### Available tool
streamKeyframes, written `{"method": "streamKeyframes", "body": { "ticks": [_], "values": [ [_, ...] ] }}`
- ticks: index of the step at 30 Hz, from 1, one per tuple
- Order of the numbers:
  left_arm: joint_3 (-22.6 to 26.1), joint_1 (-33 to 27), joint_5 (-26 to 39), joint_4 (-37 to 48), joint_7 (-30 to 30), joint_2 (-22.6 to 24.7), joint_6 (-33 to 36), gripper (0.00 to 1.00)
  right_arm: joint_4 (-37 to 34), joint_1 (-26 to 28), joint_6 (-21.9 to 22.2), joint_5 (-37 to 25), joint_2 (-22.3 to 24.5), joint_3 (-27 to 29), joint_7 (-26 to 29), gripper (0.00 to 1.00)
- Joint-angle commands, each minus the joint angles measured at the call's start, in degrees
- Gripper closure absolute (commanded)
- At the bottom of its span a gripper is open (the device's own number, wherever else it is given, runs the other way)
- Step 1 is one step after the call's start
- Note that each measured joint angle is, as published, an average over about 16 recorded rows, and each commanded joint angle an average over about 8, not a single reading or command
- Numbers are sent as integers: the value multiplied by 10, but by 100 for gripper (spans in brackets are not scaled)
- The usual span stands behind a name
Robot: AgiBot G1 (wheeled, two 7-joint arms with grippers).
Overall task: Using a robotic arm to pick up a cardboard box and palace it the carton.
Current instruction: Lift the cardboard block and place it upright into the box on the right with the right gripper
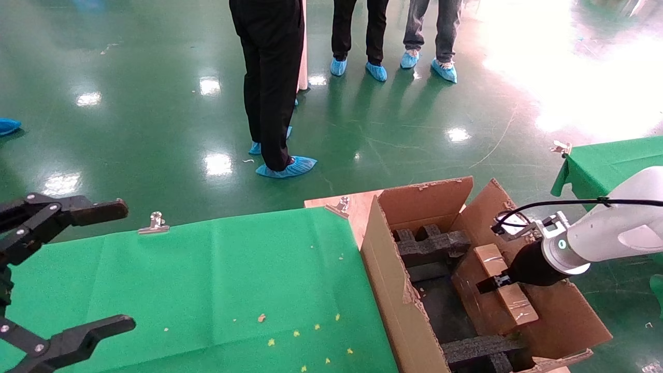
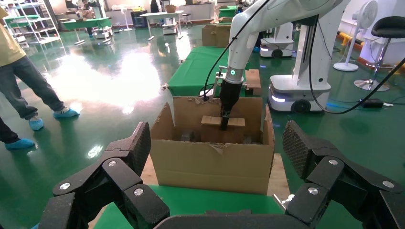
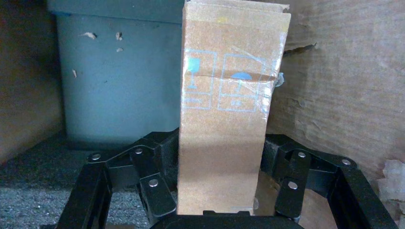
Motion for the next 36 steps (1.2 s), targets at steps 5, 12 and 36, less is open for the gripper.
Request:
{"method": "streamKeyframes", "body": {
  "ticks": [5, 12, 36],
  "values": [
    [0, 0, 0, 0, 0, 0, 0, 0, -11, -4, -6, 3, -5, 2, -10, 5],
    [0, 0, 0, 0, 0, 0, 0, 0, -10, -4, -6, 3, -5, 2, -9, 0],
    [0, 0, 0, 0, 0, 0, 0, 0, -2, 19, -2, 1, 2, 4, -12, 0]
  ]
}}
